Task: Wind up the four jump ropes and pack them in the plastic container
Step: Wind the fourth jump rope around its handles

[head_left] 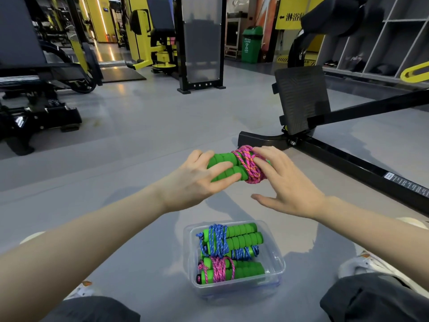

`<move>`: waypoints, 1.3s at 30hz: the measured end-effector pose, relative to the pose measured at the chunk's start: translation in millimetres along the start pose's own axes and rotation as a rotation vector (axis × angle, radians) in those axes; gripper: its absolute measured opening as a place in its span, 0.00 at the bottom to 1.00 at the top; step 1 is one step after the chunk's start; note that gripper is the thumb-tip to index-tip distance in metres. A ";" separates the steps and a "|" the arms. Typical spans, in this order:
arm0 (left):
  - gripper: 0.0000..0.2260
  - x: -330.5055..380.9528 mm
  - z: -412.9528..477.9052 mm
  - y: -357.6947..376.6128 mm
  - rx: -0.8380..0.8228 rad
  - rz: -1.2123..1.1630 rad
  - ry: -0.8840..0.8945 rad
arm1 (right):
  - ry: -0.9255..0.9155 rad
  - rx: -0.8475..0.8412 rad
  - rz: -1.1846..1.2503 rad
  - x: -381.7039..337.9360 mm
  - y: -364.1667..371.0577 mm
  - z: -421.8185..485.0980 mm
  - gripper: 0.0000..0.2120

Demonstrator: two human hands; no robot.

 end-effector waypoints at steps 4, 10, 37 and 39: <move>0.19 8.4 2.9 -6.1 0.047 -0.054 0.016 | -0.069 0.146 -0.057 0.9 2.9 -3.2 0.29; 0.19 18.2 -9.8 8.4 0.008 -0.048 0.084 | -0.150 0.083 0.017 -8.5 5.1 -7.7 0.24; 0.24 161.5 -85.5 107.4 -0.377 -0.438 0.072 | 0.824 -1.347 1.014 -35.7 184.6 -97.4 0.04; 0.25 162.7 -85.1 107.9 -0.366 -0.473 0.060 | 0.725 -1.358 0.902 -36.8 187.6 -98.1 0.07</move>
Point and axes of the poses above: each hand's wrist, its own z-axis towards the middle knuckle, its own y-axis out of the palm, x = y × z, the point moved 6 cm from there along z, towards the middle knuckle
